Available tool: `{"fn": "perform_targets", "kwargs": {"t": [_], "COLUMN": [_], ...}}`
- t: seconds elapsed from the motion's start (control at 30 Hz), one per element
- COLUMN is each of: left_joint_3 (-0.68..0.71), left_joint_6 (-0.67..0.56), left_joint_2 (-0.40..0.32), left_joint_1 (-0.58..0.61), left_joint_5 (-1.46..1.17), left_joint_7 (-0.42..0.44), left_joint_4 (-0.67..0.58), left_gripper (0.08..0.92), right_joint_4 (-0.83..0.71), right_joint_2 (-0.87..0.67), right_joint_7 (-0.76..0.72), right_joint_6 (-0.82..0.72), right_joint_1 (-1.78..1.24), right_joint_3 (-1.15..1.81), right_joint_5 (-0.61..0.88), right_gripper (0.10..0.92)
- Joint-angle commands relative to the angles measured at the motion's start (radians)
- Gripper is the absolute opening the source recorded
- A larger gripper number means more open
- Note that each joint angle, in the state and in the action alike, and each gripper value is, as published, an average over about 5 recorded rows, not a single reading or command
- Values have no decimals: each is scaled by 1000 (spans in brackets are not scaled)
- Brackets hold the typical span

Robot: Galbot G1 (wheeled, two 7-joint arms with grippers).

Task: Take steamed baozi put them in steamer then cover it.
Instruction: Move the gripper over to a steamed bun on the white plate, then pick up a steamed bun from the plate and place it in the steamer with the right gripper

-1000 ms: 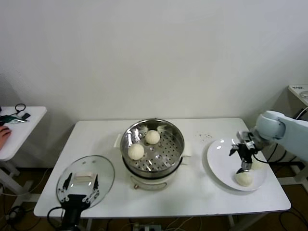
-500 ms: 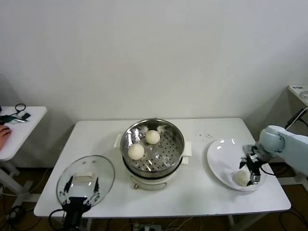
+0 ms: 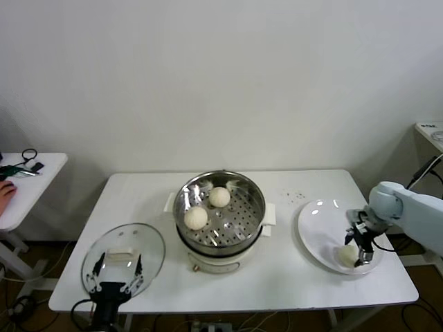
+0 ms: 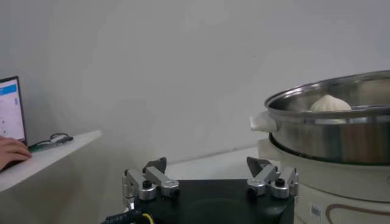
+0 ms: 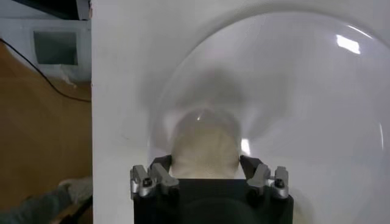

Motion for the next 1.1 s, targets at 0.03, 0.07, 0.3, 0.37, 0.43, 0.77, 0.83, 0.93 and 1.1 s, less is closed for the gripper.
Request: {"fn": "perform_targets", "kwargs": {"t": [0.03,0.07,0.3,0.37,0.43,0.77,0.83,0.93,1.1], "left_joint_3": [1,1,0,0,1,17,20,20,14], "left_joint_6": [0,0,2,3,3,11,11,12,11], "left_joint_2": [-1,-1,-2,-1,-1,-2,0,8,19], "left_joint_1": [1,2,0,0,0,3,4,6,14], "left_joint_5": [1,1,2,1,2,17,22,23,21], "left_joint_7": [0,0,0,-1,-1,-1,0,1,1], "left_joint_4": [2,1,-2,-3,-4,-8,-10,-14,-17], "left_gripper": [823,823,823,823,823,823,823,823,823], "right_joint_4": [-16,-16,-11,-5,11,91,97,135,221], "right_joint_2": [11,11,15,22,35,229,279,334,410], "right_joint_7": [-3,-3,-7,-13,-27,-55,-58,-61,-61], "right_joint_6": [3,3,31,68,123,368,422,497,585], "right_joint_1": [-4,-2,65,110,175,613,672,738,784], "right_joint_3": [-5,-6,-42,-65,-101,-327,-346,-355,-333], "right_joint_5": [-9,-8,6,8,5,60,72,73,55], "right_gripper": [738,735,718,715,713,712,712,712,712]}}
